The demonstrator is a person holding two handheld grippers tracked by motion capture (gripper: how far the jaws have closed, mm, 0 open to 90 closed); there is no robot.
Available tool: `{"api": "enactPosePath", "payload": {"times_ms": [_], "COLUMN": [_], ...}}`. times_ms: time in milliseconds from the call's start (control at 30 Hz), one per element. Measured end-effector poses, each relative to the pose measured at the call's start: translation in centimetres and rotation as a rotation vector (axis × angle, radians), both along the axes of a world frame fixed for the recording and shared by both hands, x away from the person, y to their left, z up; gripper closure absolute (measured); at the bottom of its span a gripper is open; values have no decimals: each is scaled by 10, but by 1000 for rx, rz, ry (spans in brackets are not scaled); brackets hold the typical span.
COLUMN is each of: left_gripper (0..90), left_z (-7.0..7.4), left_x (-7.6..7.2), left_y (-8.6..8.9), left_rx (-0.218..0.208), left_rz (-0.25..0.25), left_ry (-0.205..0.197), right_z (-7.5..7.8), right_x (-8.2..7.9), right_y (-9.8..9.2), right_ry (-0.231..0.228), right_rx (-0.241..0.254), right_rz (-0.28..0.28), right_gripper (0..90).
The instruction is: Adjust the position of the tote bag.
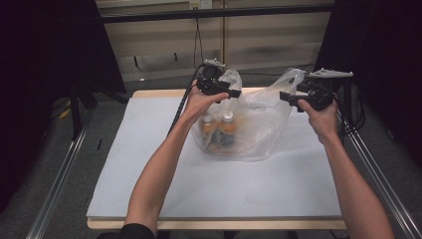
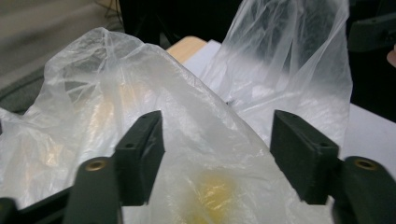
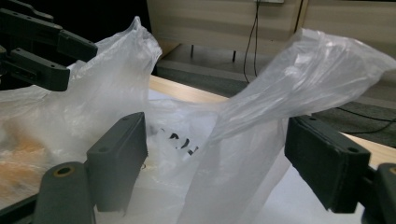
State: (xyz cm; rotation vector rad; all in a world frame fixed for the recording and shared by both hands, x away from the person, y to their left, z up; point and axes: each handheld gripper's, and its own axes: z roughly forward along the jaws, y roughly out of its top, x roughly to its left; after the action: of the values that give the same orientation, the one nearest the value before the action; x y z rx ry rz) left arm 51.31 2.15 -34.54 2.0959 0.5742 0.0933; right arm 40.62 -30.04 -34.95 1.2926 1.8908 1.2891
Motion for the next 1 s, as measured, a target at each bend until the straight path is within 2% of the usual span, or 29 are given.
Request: {"api": "enactPosePath", "payload": {"times_ms": [33,133,167,200,267,300,333,400,467,500,567,633,667,800,900,1000], "left_gripper": [406,544,692,724,812,844,844,900,900,900,900,900,900,900,900,900], "left_z": [-2,-5,-6,-6,-7,-7,-7,-6,-4,-3,-2,0,2,8,12,17], "left_x": [1,3,2,2,2,2,1,-1,-1,-2,-2,-3,-6,-12,-18,-31], "left_y": [0,1,1,1,1,1,1,2,5,5,7,10,13,17,20,27], "left_rx": [0,33,52,64,63,63,78,65,62,55,48,28,5,-7,-27,-80], "left_rz": [-12,-50,-73,-82,-99,-99,-110,-117,-133,-121,-120,-117,-110,-121,-125,-146], "left_ry": [9,25,35,25,38,38,38,37,34,30,32,32,31,9,-1,-18], "right_z": [-1,-5,-7,-7,-9,-9,-10,-12,-12,-11,-10,-8,-8,-6,-2,2], "right_x": [1,4,6,7,8,8,9,10,9,9,9,7,7,5,2,-3], "right_y": [0,0,1,1,2,2,3,5,6,7,7,8,8,7,7,9], "right_ry": [7,20,28,32,38,38,39,42,40,39,32,25,25,20,8,2], "right_rx": [-7,-5,1,1,1,1,9,16,22,25,28,42,48,47,72,85], "right_rz": [1,-5,1,2,6,6,11,25,37,43,50,68,71,89,104,143], "right_gripper": [257,357,409,433,495,495,524,632,694,748,777,878,891,900,900,900]}}
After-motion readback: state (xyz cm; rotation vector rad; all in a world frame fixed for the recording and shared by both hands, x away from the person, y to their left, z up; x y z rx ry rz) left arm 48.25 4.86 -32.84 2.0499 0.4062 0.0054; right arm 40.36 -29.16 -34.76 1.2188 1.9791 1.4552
